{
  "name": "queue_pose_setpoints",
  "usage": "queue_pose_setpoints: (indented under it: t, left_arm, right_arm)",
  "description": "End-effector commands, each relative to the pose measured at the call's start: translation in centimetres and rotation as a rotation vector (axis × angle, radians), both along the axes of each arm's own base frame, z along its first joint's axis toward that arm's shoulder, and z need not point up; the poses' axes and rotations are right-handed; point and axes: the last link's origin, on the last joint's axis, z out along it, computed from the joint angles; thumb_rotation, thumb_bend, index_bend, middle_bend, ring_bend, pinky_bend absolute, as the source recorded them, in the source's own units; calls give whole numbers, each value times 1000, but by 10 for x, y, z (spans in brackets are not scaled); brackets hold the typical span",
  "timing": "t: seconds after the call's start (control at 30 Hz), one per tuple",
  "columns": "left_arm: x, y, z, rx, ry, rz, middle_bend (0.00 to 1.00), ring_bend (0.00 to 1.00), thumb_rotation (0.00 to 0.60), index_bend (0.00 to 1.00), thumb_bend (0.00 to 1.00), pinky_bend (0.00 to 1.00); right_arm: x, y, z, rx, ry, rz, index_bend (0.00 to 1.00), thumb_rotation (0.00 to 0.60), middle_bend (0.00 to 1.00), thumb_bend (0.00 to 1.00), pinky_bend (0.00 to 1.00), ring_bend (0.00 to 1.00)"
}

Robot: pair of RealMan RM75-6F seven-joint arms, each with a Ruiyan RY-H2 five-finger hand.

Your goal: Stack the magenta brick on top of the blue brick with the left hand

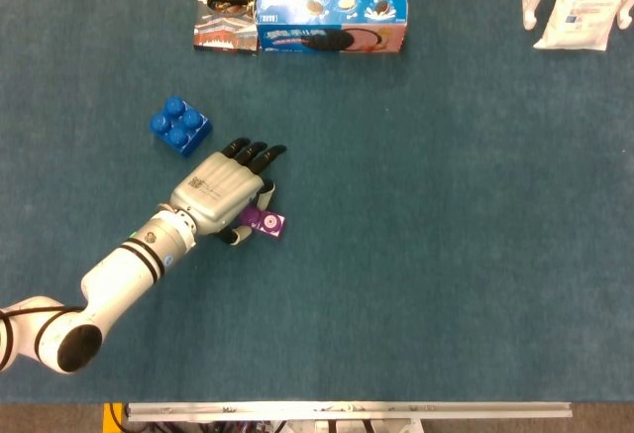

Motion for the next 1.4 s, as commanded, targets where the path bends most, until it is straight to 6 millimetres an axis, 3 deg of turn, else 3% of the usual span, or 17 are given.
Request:
queue_pose_setpoints:
  t: [0.03, 0.63, 0.97, 1.4]
  left_arm:
    - [0, 1, 0, 9, -1, -1, 0, 0, 600, 464, 290, 55]
    - [-4, 0, -1, 13, 20, -5, 0, 0, 600, 466, 296, 56]
    - [-5, 1, 1, 28, 11, 0, 0, 0, 600, 568, 297, 55]
    - [-5, 2, 30, 91, 24, -15, 0, 0, 600, 579, 298, 55]
  right_arm:
    - [0, 0, 0, 0, 0, 0, 178, 600, 240, 0, 305, 173]
    - [0, 0, -1, 3, 0, 0, 178, 600, 240, 0, 305, 173]
    - [0, 0, 0, 2, 0, 0, 179, 600, 240, 0, 305, 173]
    - [1, -1, -2, 7, 1, 1, 179, 600, 240, 0, 305, 173]
